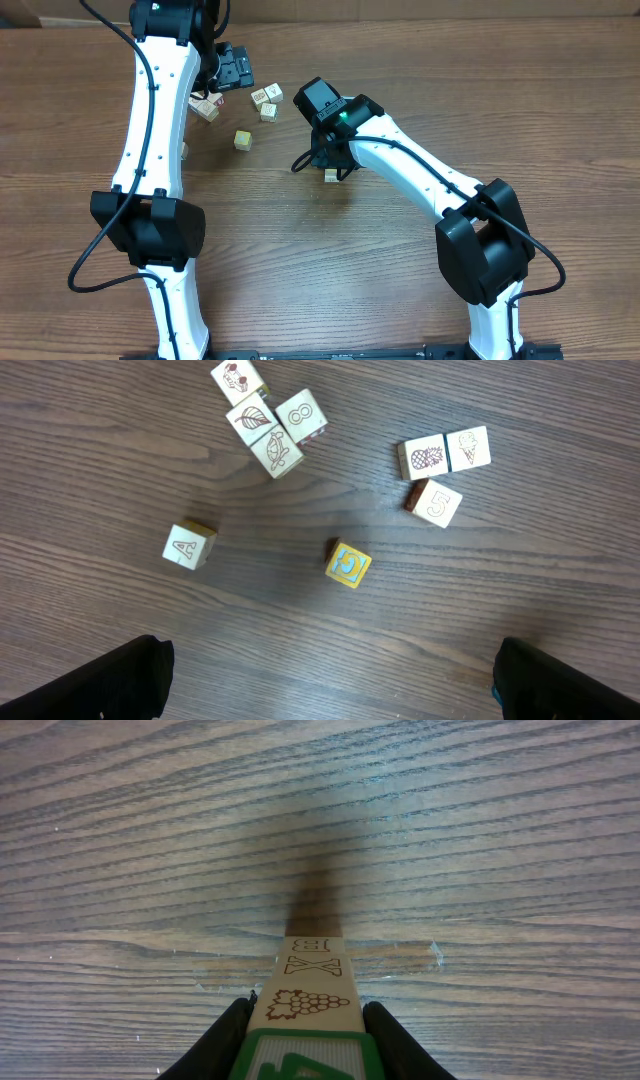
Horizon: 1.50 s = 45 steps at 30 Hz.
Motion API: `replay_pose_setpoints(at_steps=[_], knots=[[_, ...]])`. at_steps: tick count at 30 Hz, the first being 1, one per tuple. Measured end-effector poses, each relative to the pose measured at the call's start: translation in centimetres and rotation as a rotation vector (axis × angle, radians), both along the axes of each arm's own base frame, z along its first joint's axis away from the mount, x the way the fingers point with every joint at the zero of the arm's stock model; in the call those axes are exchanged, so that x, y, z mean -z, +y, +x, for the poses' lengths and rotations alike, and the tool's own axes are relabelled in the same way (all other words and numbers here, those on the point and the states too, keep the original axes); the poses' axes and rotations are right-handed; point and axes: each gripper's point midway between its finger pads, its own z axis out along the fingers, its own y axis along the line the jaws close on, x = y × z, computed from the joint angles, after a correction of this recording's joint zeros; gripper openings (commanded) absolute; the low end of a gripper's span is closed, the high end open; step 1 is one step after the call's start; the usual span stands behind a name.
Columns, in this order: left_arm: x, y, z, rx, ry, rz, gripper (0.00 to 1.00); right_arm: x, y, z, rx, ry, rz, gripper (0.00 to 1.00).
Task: Form a tower
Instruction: 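Open the right gripper to release the block on the tower, then raise the right gripper up and away from the tower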
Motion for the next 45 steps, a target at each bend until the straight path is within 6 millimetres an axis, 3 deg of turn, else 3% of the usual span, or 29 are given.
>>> replay_pose_setpoints(at_steps=[6, 11, 18, 26, 33, 39, 42, 43, 45], knots=[[0.0, 0.0, 0.0, 0.0, 0.0, 0.0, 1.0, 0.0, 0.0, 0.0, 0.002, 0.001, 0.001, 0.66], [0.0, 0.0, 0.0, 0.0, 0.0, 0.0, 1.0, -0.1, 0.2, 0.2, 0.005, -0.007, 0.009, 0.85], [0.0, 0.0, 0.0, 0.0, 0.0, 0.0, 1.0, -0.9, 0.2, 0.9, 0.005, -0.027, 0.019, 0.86], [0.0, 0.0, 0.0, 0.0, 0.0, 0.0, 0.99, -6.0, -1.2, 3.8, 0.043, -0.075, 0.062, 0.84], [0.0, 0.0, 0.0, 0.0, 0.0, 0.0, 1.0, -5.6, -0.4, 1.8, -0.066, 0.008, 0.079, 0.87], [0.0, 0.0, 0.0, 0.0, 0.0, 0.0, 0.99, -5.9, 0.3, 2.5, -0.093, -0.028, 0.092, 0.91], [0.0, 0.0, 0.0, 0.0, 0.0, 0.0, 1.0, -6.1, -0.6, 3.6, -0.07, -0.053, 0.095, 0.93], [0.0, 0.0, 0.0, 0.0, 0.0, 0.0, 1.0, -6.1, -1.2, 3.9, -0.055, -0.052, 0.092, 1.0], [0.0, 0.0, 0.0, 0.0, 0.0, 0.0, 1.0, -6.0, -3.3, 4.6, -0.012, -0.042, 0.079, 1.0]])
